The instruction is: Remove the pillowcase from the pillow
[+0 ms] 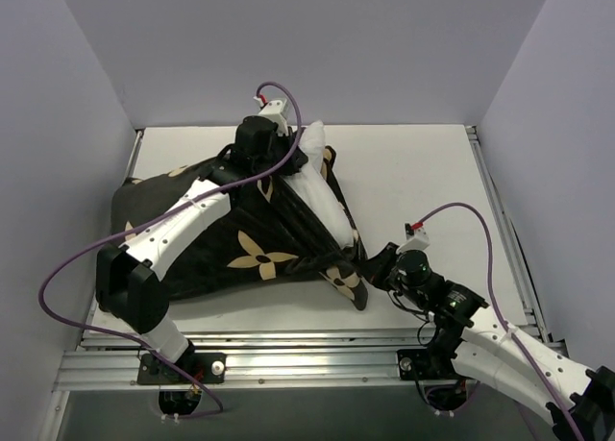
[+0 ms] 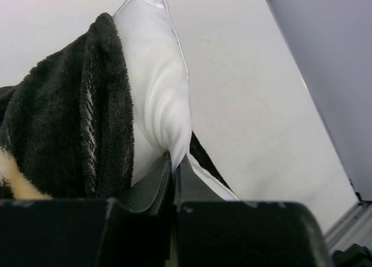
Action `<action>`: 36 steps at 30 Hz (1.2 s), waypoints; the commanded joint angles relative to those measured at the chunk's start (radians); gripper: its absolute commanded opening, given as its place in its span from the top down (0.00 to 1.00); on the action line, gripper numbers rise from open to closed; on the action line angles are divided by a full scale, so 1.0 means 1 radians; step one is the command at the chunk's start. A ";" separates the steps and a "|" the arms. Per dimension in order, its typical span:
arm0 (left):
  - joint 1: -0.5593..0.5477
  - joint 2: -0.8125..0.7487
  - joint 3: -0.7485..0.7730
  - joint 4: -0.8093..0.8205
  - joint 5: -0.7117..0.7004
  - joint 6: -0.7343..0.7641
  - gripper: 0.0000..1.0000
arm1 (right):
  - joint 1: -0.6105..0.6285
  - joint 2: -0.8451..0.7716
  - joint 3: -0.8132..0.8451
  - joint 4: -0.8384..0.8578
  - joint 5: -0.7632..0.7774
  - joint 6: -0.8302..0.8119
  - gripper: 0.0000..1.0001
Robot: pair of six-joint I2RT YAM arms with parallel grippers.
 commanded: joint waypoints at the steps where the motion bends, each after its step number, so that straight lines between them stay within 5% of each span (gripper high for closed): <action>1: 0.074 -0.103 0.092 0.132 0.057 -0.085 0.98 | -0.021 0.047 -0.037 -0.115 -0.037 -0.021 1.00; 12: 0.134 -0.121 0.187 0.085 0.195 -0.121 0.98 | -0.213 0.140 -0.136 0.089 -0.341 -0.129 1.00; 19: 0.081 -0.074 0.189 0.164 0.309 -0.133 0.98 | -0.201 0.328 -0.092 0.415 -0.474 -0.165 1.00; 21: 0.046 -0.022 0.242 0.140 0.307 -0.093 0.98 | -0.181 0.354 -0.051 0.433 -0.465 -0.176 0.94; 25: -0.033 0.056 0.312 0.060 0.209 0.077 0.97 | -0.127 0.303 0.047 0.228 -0.300 -0.251 0.65; 26: -0.045 0.067 0.312 0.059 0.185 0.108 0.91 | -0.127 0.253 0.058 0.180 -0.274 -0.266 0.53; 32: -0.131 0.135 0.286 0.043 0.126 0.240 0.65 | -0.132 0.011 0.090 -0.185 -0.119 -0.277 0.26; 36: -0.156 0.058 0.169 0.118 0.027 0.214 0.33 | -0.107 -0.092 0.138 -0.275 -0.113 -0.184 0.25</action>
